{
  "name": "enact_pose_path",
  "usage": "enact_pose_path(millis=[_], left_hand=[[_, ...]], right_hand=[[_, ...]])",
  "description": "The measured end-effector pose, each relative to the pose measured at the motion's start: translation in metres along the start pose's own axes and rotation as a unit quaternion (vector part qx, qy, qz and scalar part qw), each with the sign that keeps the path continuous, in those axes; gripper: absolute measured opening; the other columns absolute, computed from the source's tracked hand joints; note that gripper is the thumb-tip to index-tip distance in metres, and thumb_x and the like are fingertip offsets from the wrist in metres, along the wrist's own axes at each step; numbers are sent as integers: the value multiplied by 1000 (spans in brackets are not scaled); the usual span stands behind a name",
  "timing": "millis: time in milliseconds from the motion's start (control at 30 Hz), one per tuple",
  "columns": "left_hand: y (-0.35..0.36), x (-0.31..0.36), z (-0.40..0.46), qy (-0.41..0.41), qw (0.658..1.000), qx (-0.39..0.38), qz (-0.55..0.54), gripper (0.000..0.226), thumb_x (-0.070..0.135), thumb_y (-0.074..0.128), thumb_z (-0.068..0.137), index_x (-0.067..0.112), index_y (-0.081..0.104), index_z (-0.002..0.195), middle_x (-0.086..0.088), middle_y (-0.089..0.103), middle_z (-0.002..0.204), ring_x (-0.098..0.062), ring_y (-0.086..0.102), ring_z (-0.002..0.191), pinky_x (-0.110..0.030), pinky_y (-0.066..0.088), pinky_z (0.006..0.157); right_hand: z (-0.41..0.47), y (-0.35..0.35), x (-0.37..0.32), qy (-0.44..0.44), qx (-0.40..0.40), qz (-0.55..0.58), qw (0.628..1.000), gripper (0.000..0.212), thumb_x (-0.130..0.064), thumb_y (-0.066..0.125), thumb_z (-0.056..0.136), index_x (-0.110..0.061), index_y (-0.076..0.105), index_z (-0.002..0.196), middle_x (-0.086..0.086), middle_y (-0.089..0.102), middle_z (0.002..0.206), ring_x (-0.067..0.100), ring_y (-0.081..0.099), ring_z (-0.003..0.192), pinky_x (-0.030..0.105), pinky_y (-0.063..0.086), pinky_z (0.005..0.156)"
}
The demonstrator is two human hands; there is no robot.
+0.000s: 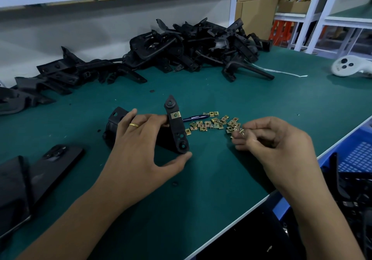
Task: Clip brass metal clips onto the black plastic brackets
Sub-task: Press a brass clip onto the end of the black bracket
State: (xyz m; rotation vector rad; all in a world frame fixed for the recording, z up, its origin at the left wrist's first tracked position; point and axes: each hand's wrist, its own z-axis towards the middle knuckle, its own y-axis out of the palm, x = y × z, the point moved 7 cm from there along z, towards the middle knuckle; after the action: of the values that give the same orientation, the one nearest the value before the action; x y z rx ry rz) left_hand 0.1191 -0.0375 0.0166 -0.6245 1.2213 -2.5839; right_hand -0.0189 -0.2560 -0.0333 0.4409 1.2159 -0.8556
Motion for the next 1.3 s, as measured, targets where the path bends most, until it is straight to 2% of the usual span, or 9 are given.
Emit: enact_pose_path(millis=[200, 400, 533, 633, 767, 900, 1067, 1167, 1300], left_hand=[[1, 0, 0, -3, 1000, -9, 0, 62, 70, 64, 79, 32, 49, 126, 42, 42, 110, 10, 38, 114, -36, 14, 126], [0, 0, -1, 1, 1000, 0, -1, 61, 69, 64, 79, 32, 49, 125, 44, 40, 111, 26, 27, 120, -32, 13, 125], [-1, 1, -1, 9, 1000, 14, -7, 60, 67, 64, 79, 32, 48, 124, 53, 36, 115, 33, 15, 123, -26, 12, 121], [0, 1, -1, 8, 1000, 8, -8, 60, 68, 64, 79, 32, 49, 125, 44, 42, 111, 28, 24, 123, -29, 13, 124], [4, 3, -1, 9, 1000, -22, -2, 63, 70, 64, 80, 32, 49, 127, 31, 52, 107, 9, 43, 114, -40, 16, 126], [5, 4, -1, 17, 1000, -25, 1, 64, 71, 63, 80, 31, 48, 128, 31, 50, 108, 8, 42, 114, -38, 15, 127], [5, 3, -2, 18, 1000, -22, -7, 63, 71, 63, 80, 33, 47, 128, 40, 45, 111, 15, 39, 117, -34, 12, 127], [6, 2, -2, 18, 999, -25, -10, 63, 71, 63, 80, 33, 47, 127, 41, 44, 112, 16, 39, 119, -34, 12, 127], [6, 2, -2, 14, 999, -28, -12, 63, 72, 63, 80, 33, 47, 127, 41, 44, 111, 15, 39, 116, -34, 12, 126]], right_hand=[[-1, 0, -7, -12, -5, 26, 1000, 11, -9, 64, 100, -18, 68, 96, 3, 80, 86, 24, 79, 78, 44, 62, 82], [-4, 6, -16, -21, -32, 55, 998, 14, -2, 54, 104, -12, 63, 101, 9, 77, 87, 24, 74, 77, 28, 60, 71], [-4, 12, -15, -17, -67, -8, 998, 17, -4, 55, 102, -19, 63, 99, 4, 75, 86, 21, 73, 77, 32, 56, 72], [-5, 13, -14, -17, -75, -18, 997, 12, -8, 57, 103, -20, 62, 100, 2, 75, 83, 23, 72, 74, 36, 55, 70], [-8, 20, -14, -22, -94, -49, 994, 13, -14, 57, 104, -23, 60, 96, -2, 76, 82, 20, 72, 71, 36, 51, 65], [-9, 23, -14, -15, -101, -70, 992, 15, -20, 54, 106, -26, 58, 92, -6, 76, 82, 13, 71, 72, 31, 44, 67], [-11, 26, -17, -17, -91, -108, 990, 18, -33, 51, 106, -27, 55, 90, -11, 73, 83, 15, 63, 72, 35, 47, 69], [-11, 25, -17, -24, -66, -130, 989, 21, -39, 54, 103, -26, 53, 87, -11, 67, 73, 10, 52, 59, 22, 38, 56], [-10, 23, -21, -51, -33, -161, 985, 18, -32, 65, 98, -28, 54, 85, -13, 69, 70, 9, 59, 61, 17, 40, 57]])
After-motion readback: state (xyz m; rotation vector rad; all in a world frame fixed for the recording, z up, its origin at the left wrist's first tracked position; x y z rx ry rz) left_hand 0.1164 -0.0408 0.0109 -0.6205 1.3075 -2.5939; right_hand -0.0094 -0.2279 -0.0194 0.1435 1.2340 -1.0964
